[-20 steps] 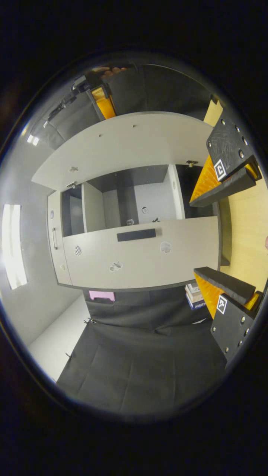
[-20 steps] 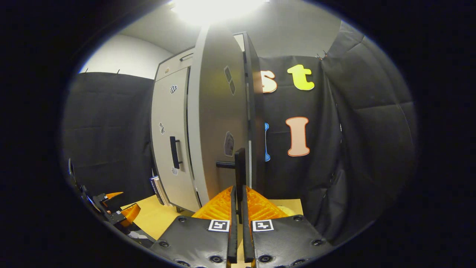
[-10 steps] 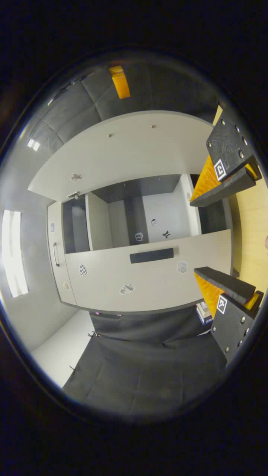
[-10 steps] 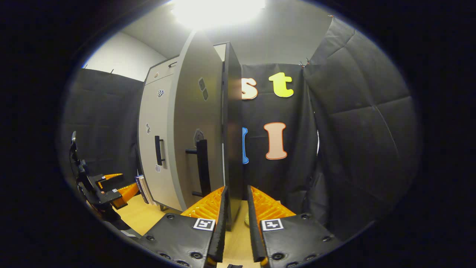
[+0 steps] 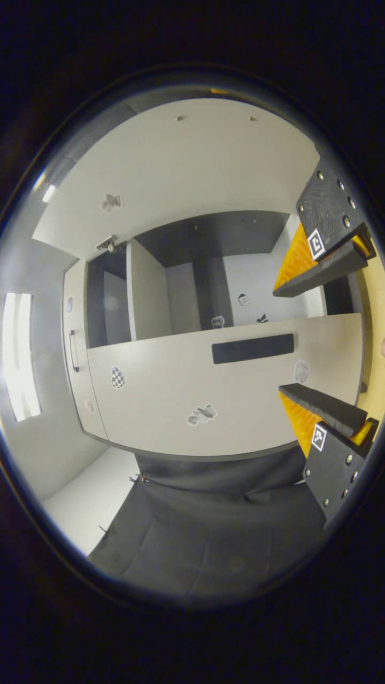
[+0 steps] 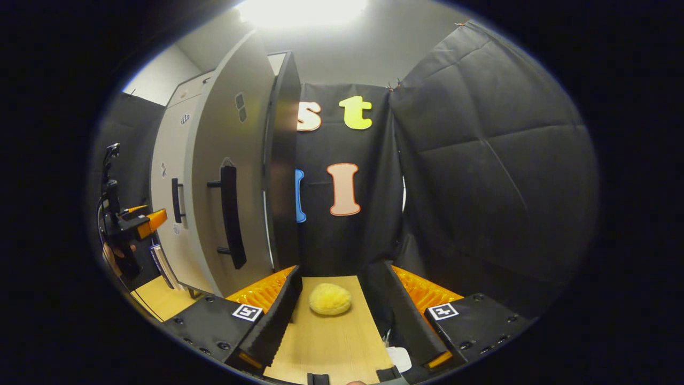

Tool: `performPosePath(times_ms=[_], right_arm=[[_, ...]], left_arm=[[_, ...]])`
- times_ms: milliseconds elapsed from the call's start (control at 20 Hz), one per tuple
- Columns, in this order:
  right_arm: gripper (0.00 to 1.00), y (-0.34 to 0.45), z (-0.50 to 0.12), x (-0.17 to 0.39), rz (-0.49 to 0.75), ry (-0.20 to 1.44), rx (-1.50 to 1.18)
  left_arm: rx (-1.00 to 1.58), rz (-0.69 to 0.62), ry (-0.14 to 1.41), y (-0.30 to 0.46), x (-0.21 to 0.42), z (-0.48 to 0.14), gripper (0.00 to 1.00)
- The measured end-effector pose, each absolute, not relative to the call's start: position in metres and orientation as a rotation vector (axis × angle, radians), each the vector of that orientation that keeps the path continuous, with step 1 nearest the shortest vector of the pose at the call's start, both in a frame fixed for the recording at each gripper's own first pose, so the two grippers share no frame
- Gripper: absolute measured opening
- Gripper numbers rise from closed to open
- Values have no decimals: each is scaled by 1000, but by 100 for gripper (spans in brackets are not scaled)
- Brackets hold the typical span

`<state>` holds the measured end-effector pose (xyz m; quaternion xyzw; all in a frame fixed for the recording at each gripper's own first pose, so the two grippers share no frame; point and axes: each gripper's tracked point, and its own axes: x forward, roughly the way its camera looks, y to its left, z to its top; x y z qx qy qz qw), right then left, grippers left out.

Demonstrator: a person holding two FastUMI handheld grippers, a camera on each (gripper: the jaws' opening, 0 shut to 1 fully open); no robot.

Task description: Open the right door of the double-door shoe cabinet with the right hand, and open the left door with the left hand.

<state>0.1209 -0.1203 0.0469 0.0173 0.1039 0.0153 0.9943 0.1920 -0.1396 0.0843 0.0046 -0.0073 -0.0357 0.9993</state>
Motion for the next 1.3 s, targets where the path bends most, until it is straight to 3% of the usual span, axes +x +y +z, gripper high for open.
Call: performPosePath(times_ms=[50, 100, 400, 450, 500, 700, 950, 1050, 1100, 1150, 1200, 1300], right_arm=[[92, -122, 45, 120, 13, 215, 46], [96, -124, 43, 120, -3, 220, 58], [96, -140, 41, 116, -102, 227, 75], [92, -142, 40, 115, -112, 231, 83], [96, -143, 39, 114, -120, 235, 91], [96, -146, 32, 112, -140, 256, 110], [96, -148, 28, 109, -146, 267, 107], [96, -151, 28, 108, -149, 269, 109], [97, -151, 28, 108, -148, 268, 112], [96, -152, 29, 107, -146, 266, 115], [92, -153, 30, 106, -145, 264, 116], [96, -155, 30, 103, -140, 263, 112]], left_arm=[[10, -66, -26, -135, 203, 90, 95], [14, -58, -38, -131, 214, 93, 95], [8, -44, -45, -120, 265, 91, 95], [8, -39, -41, -119, 272, 90, 95], [6, -45, -35, -119, 278, 87, 95], [-25, -69, 3, -124, 289, 72, 92], [-67, -85, 28, -128, 298, 63, 65], [-80, -125, 28, -136, 301, 64, 63], [-97, -126, 30, -140, 296, 65, 56], [-90, -124, 31, -142, 297, 66, 37], [-78, -124, 36, -142, 299, 66, 34], [-81, -123, 51, -142, 300, 63, 29]])
